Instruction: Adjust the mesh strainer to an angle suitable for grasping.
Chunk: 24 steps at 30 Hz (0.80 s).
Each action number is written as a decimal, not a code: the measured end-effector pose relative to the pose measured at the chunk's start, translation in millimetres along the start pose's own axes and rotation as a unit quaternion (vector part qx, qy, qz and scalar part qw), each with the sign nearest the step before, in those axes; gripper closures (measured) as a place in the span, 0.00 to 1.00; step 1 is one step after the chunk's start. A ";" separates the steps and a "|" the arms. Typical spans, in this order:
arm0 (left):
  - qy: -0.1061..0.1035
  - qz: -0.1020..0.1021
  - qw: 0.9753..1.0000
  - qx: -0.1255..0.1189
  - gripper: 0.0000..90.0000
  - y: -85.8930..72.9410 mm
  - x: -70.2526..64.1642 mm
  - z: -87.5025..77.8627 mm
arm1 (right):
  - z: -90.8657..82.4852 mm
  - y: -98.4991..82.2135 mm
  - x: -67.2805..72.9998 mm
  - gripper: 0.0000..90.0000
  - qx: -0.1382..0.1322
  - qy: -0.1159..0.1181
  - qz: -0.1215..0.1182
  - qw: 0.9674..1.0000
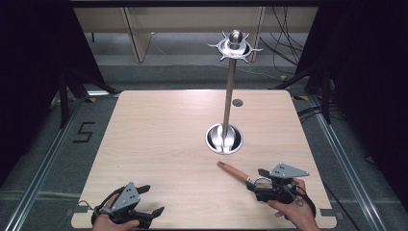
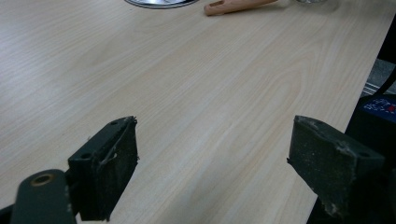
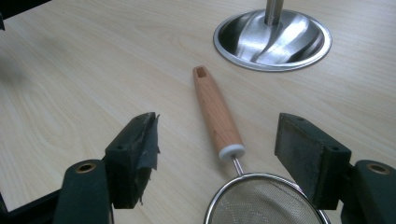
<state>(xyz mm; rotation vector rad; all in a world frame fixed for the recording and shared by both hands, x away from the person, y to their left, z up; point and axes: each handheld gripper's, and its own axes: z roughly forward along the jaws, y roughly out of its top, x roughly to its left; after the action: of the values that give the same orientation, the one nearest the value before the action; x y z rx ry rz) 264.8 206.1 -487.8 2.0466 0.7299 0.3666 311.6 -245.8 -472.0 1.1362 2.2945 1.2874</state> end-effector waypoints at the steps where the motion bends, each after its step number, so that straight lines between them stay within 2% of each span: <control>1: 0.002 0.006 1.000 0.004 0.17 0.1 0.8 -0.5 | 1.7 0.4 0.2 0.34 0.002 -0.001 0.001 1.000; 5: 0.001 0.017 1.000 0.004 0.17 0.5 2.1 -0.3 | 7.7 2.8 -0.4 0.34 0.007 -0.007 -0.014 1.000; 6: 0.001 0.016 1.000 0.003 0.17 0.4 2.0 -0.4 | 9.0 2.9 2.1 0.34 0.011 -0.008 -0.003 1.000; 7: -0.001 0.005 1.000 -0.001 0.17 0.0 0.5 0.0 | 10.9 3.9 0.4 0.34 0.009 -0.002 -0.013 1.000; 8: -0.003 -0.008 1.000 -0.006 0.17 -0.4 -1.1 0.9 | 10.8 4.8 2.0 0.34 0.018 -0.005 -0.010 1.000; 10: -0.002 -0.009 1.000 -0.005 0.17 -0.4 -1.0 0.9 | 12.1 5.6 2.1 0.34 0.016 -0.007 -0.014 1.000; 11: -0.001 0.012 1.000 0.001 0.17 0.2 1.7 0.0 | 15.0 7.8 1.3 0.34 0.016 -0.011 -0.027 0.999; 13: -0.001 0.012 1.000 0.000 0.17 0.3 1.7 0.1 | 15.4 8.5 1.8 0.34 0.021 -0.012 -0.024 0.999; 14: 0.000 0.017 1.000 0.004 0.17 0.5 2.3 -0.3 | 17.2 9.6 1.0 0.34 0.019 -0.014 -0.030 0.999; 15: -0.004 0.012 1.000 0.004 0.17 0.4 1.9 0.2 | 19.8 11.9 2.2 0.35 0.027 -0.012 -0.022 0.999; 16: -0.005 0.010 1.000 0.003 0.17 0.2 1.5 0.3 | 21.7 13.7 -0.3 0.35 0.026 -0.015 -0.036 0.999; 18: -0.005 0.009 1.000 0.003 0.17 0.2 1.5 0.3 | 23.9 14.5 0.5 0.35 0.023 -0.018 -0.033 0.999; 21: -0.005 0.009 1.000 -0.002 0.17 -0.1 1.8 0.7 | 29.5 19.1 1.2 0.36 0.040 -0.017 -0.028 0.999; 22: -0.005 0.010 1.000 0.002 0.17 0.3 1.8 0.0 | 31.5 20.3 -1.1 0.36 0.042 -0.017 -0.040 0.998; 24: -0.006 0.010 1.000 0.001 0.17 0.4 1.7 0.1 | 34.8 21.6 -0.8 0.36 0.048 -0.016 -0.038 0.998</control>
<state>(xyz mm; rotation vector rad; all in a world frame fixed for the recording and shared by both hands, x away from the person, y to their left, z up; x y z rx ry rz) 266.4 206.9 -487.6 2.0576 0.7049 0.3651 342.7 -219.2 -474.3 1.0812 2.3733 1.1353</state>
